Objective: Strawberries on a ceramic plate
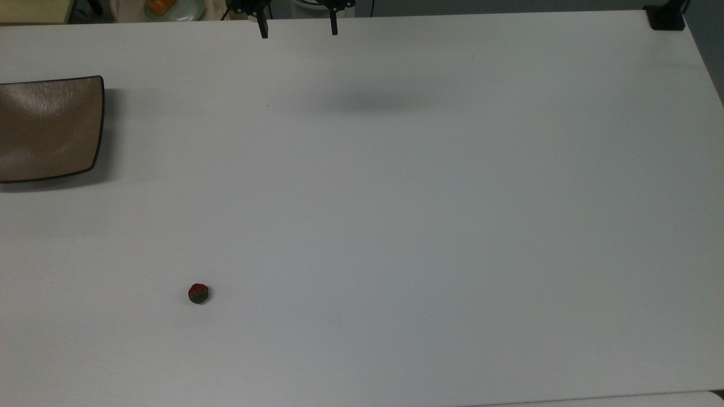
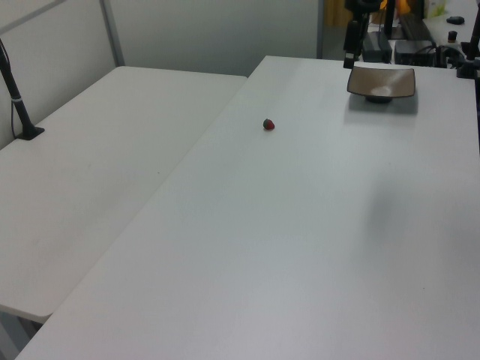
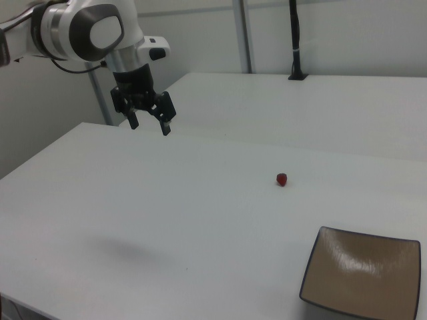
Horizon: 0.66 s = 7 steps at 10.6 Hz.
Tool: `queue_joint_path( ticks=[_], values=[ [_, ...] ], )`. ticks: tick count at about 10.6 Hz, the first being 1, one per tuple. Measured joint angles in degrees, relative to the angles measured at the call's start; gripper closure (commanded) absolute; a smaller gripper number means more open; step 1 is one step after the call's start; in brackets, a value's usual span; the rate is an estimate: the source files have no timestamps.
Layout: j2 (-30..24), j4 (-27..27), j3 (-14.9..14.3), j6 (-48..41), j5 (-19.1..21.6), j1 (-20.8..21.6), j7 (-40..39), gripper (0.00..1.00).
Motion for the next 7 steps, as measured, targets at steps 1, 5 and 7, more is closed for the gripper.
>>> queue_joint_path(
  ticks=[1, 5, 7],
  values=[
    [0.00, 0.00, 0.00, 0.00, 0.00, -0.03, 0.06, 0.00],
    [1.70, 2.25, -0.15, -0.01, 0.00, -0.72, 0.66, 0.00],
    [2.07, 3.25, -0.31, -0.23, 0.00, -0.79, 0.67, 0.00]
  ],
)
